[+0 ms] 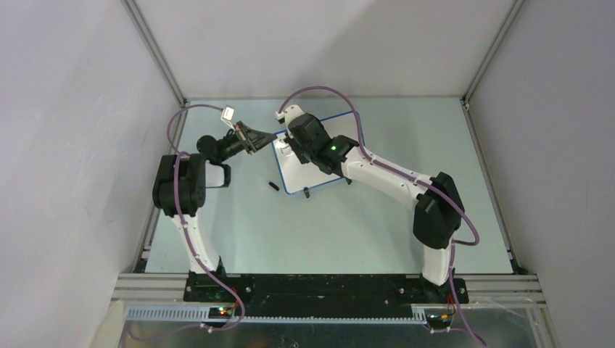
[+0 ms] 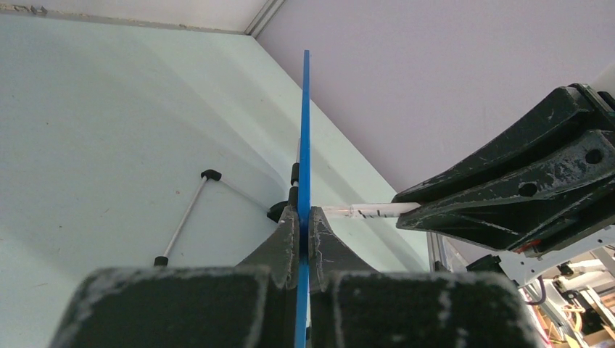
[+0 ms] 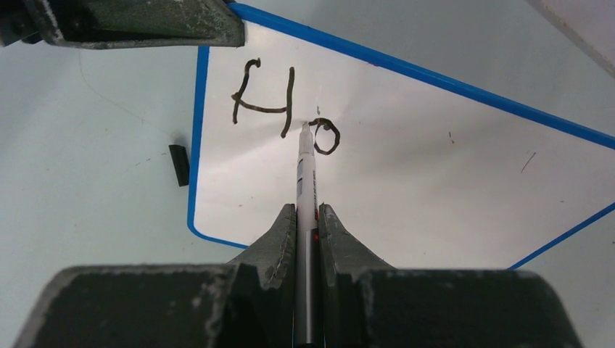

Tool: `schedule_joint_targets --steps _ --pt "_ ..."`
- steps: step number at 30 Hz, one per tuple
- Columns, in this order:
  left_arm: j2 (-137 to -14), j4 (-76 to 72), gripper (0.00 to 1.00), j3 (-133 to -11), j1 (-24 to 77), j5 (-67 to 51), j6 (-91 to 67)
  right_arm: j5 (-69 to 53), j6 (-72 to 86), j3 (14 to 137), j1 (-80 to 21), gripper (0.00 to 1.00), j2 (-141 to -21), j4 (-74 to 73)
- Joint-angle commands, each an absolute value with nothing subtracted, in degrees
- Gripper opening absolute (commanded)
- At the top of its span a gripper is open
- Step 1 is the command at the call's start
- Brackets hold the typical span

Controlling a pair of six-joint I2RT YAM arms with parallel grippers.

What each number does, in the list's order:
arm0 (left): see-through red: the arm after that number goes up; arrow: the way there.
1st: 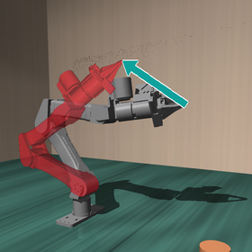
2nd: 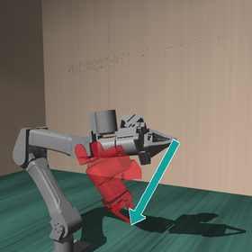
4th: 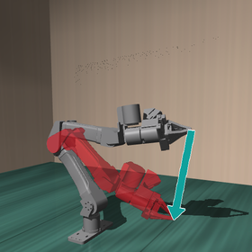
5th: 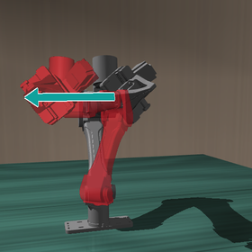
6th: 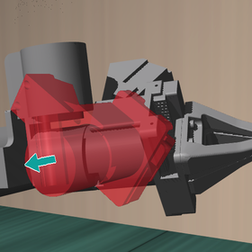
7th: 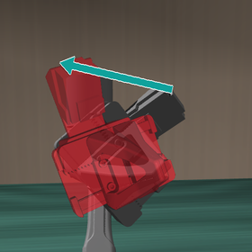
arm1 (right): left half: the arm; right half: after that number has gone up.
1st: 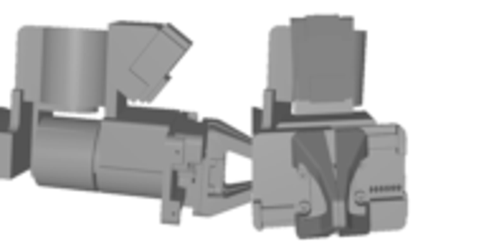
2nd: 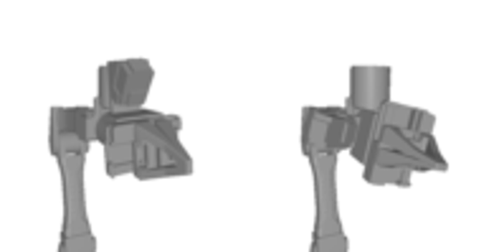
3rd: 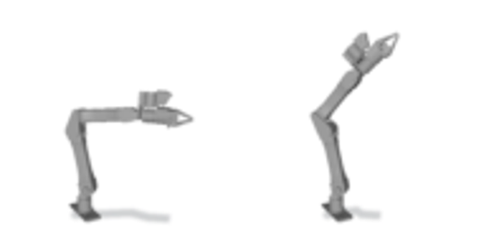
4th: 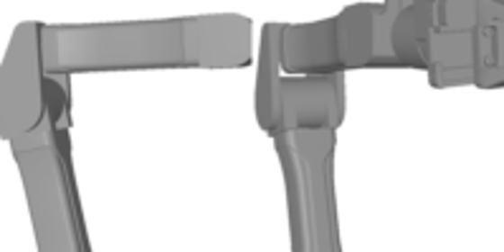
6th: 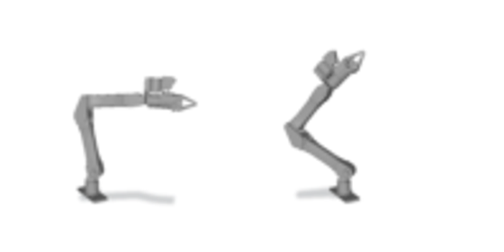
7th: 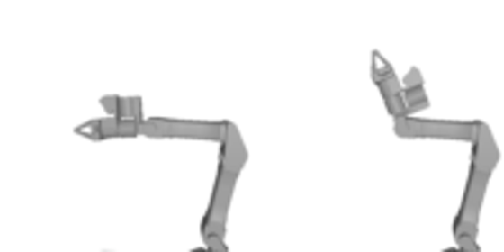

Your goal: Write a sentence on the whiteboard

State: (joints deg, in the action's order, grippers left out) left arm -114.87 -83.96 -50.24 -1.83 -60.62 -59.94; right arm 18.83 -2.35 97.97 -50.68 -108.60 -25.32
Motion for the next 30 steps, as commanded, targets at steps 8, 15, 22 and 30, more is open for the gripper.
schedule_joint_targets --steps 8,15,22,30 --pt "-114.78 -87.46 0.00 -51.17 -1.62 -61.89 -59.83 17.32 -1.65 94.59 -48.70 0.00 -99.97 -21.46" --pt "-114.78 -87.45 0.00 -51.19 -1.64 -61.88 -59.85 16.98 -0.78 95.10 -46.86 0.00 -101.86 -22.58" --pt "-114.79 -87.45 0.00 -51.21 -1.62 -61.86 -59.85 15.91 -0.53 95.57 -46.02 0.00 -103.55 -22.85" --pt "-114.75 -87.45 0.00 -51.15 -1.59 -61.87 -59.85 15.33 -0.27 95.44 -46.20 0.00 -104.93 -23.17"
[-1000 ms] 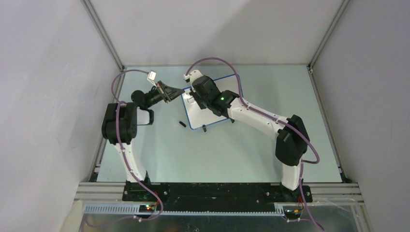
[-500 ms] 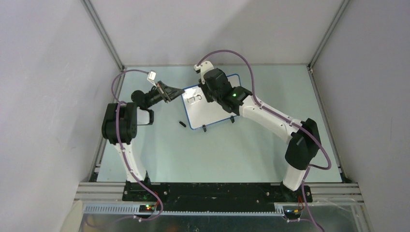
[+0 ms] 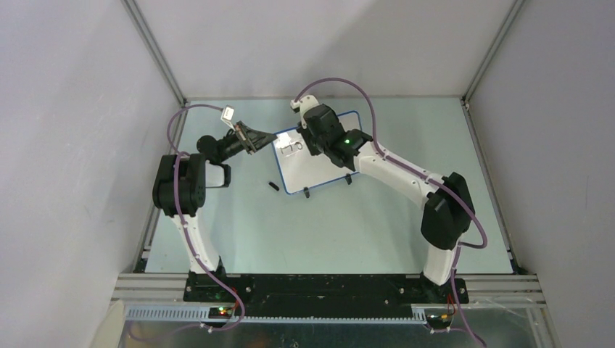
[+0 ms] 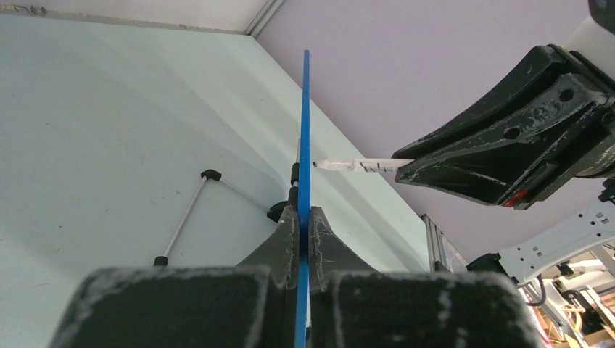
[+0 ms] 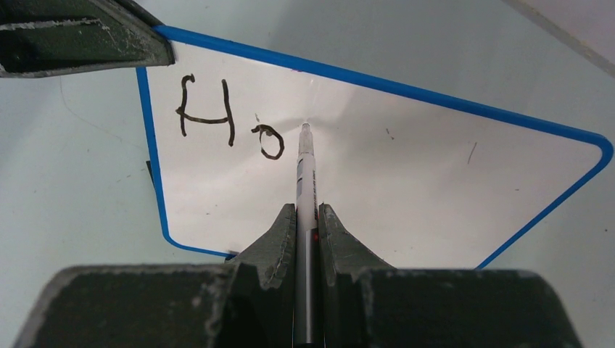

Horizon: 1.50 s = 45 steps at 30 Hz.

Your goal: Write a sentence on the whiteboard

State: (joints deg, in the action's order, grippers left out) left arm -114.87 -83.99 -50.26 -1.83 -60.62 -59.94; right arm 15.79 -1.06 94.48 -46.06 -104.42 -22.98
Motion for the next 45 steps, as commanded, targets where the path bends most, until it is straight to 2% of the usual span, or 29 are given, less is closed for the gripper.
schedule_joint_targets --steps 1,45 --pt "-114.82 -87.45 0.00 -51.15 -1.63 -61.87 -59.81 15.36 -0.26 95.45 -46.16 0.00 -104.98 -23.19" --pt "-114.61 -87.50 0.00 -51.03 -1.61 -61.88 -59.76 16.83 -0.26 92.56 -47.80 0.00 -105.29 -27.95"
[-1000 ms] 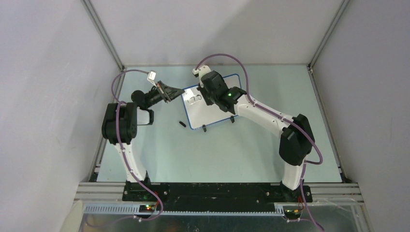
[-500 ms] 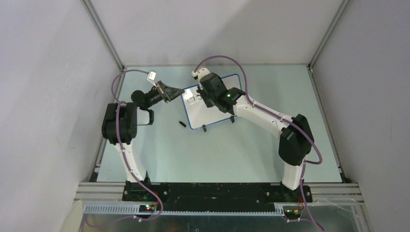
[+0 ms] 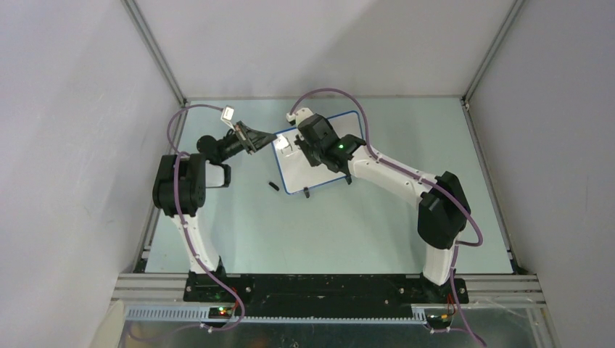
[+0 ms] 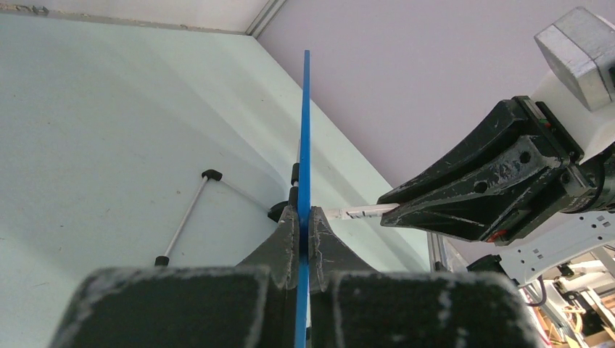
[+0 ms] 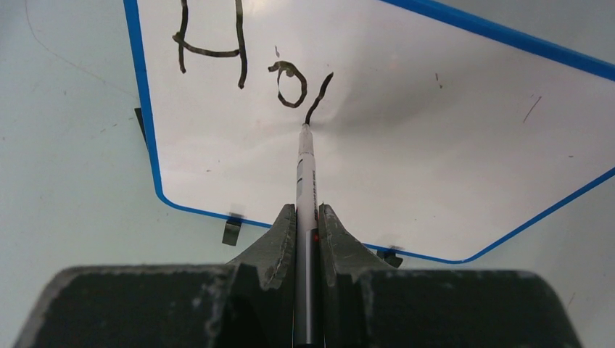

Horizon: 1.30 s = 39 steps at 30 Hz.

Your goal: Write a sentence on the whiteboard

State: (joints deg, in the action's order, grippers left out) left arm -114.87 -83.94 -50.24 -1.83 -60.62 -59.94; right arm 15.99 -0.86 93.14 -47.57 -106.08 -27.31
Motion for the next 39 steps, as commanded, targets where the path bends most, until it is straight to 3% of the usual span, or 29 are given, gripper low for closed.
schedule_joint_targets --steps 1,14,39 --pt "-114.57 -87.47 0.00 -51.05 -1.64 -61.88 -59.74 16.89 -0.26 92.56 -47.79 0.00 -105.33 -28.13" --pt "-114.70 -87.45 0.00 -51.14 -1.63 -61.90 -59.85 15.96 -0.26 94.32 -47.60 0.00 -102.34 -27.24" --pt "-114.78 -87.45 0.00 -51.14 -1.61 -61.88 -59.85 15.63 -0.52 101.80 -46.37 0.00 -108.01 -28.72"
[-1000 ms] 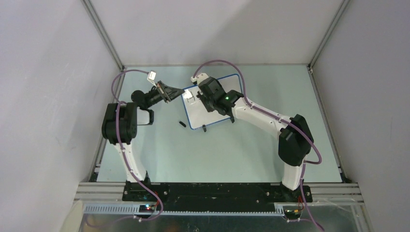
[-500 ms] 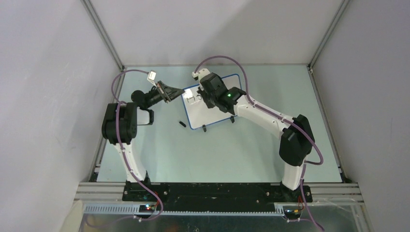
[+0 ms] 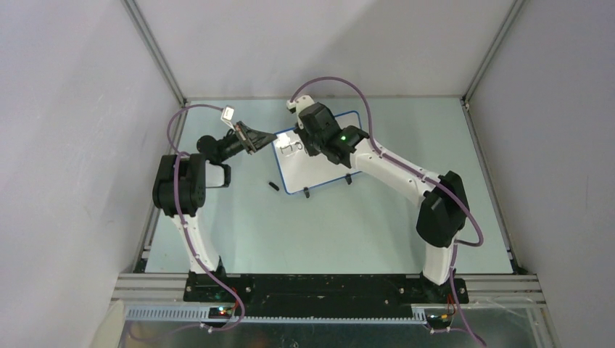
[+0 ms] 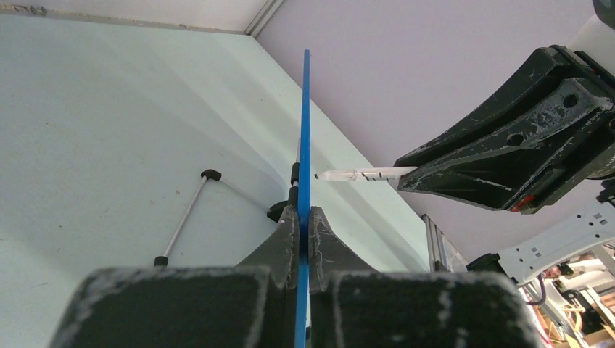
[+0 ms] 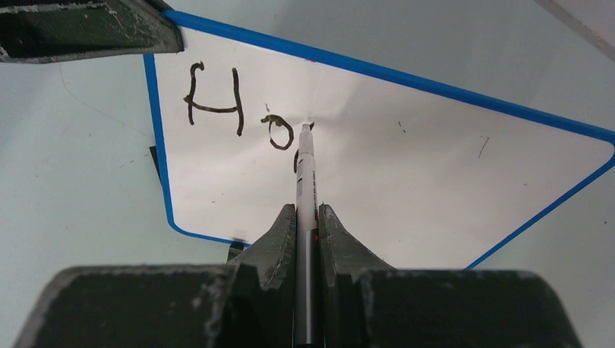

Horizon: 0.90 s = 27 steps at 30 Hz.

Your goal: Write a sentence on the whiteboard

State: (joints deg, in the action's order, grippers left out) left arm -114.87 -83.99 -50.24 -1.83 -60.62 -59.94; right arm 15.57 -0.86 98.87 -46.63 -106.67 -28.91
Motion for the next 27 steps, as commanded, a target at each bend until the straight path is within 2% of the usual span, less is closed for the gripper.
schedule_joint_targets --steps 1,27 --pt "-114.74 -87.45 0.00 -51.11 -1.60 -61.88 -59.85 15.73 -0.59 101.92 -46.33 0.00 -108.10 -28.77" --pt "-114.70 -87.51 0.00 -51.06 -1.59 -61.83 -59.85 17.84 -0.29 101.73 -45.04 0.00 -108.60 -29.79"
